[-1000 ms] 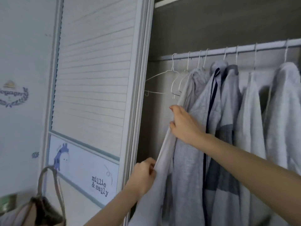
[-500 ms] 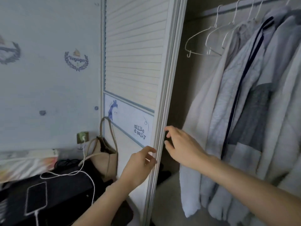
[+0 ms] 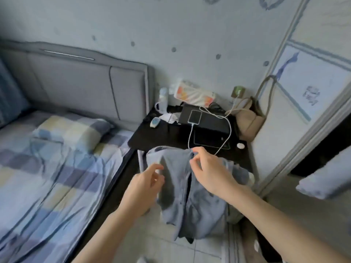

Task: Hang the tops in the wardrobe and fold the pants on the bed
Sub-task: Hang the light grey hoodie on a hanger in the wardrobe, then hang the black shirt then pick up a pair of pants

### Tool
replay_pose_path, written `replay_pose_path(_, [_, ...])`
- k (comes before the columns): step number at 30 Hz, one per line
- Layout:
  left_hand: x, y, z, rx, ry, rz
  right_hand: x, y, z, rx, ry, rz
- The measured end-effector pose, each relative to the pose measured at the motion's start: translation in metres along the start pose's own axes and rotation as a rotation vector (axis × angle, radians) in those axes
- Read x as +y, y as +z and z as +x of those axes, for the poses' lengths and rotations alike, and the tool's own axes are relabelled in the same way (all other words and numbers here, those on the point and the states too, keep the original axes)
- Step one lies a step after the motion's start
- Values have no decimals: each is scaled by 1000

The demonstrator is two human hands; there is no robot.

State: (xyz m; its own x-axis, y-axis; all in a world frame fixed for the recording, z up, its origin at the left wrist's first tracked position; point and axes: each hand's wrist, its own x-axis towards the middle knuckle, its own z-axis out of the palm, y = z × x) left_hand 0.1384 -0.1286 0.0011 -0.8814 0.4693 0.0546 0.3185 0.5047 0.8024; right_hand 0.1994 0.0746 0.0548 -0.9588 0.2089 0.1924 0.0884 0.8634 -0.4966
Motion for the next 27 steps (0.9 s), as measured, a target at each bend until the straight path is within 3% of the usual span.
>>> replay_pose_path(7, [-121,-75,-196,369,-425,24,-134,145,-61,-398,-205,147])
replay_pose_path(15, [-204,-120,-419,716,-848,-30,-283,282,-164,-793,-458,103])
replay_pose_path(22, [-270,-160,-572,839,-1099,-100,-397,374,-254,-972,-570,29])
replay_pose_path(27, [-330,-194,-632,806,-1189,-113,-461,436,-288,-1049,-576,-25])
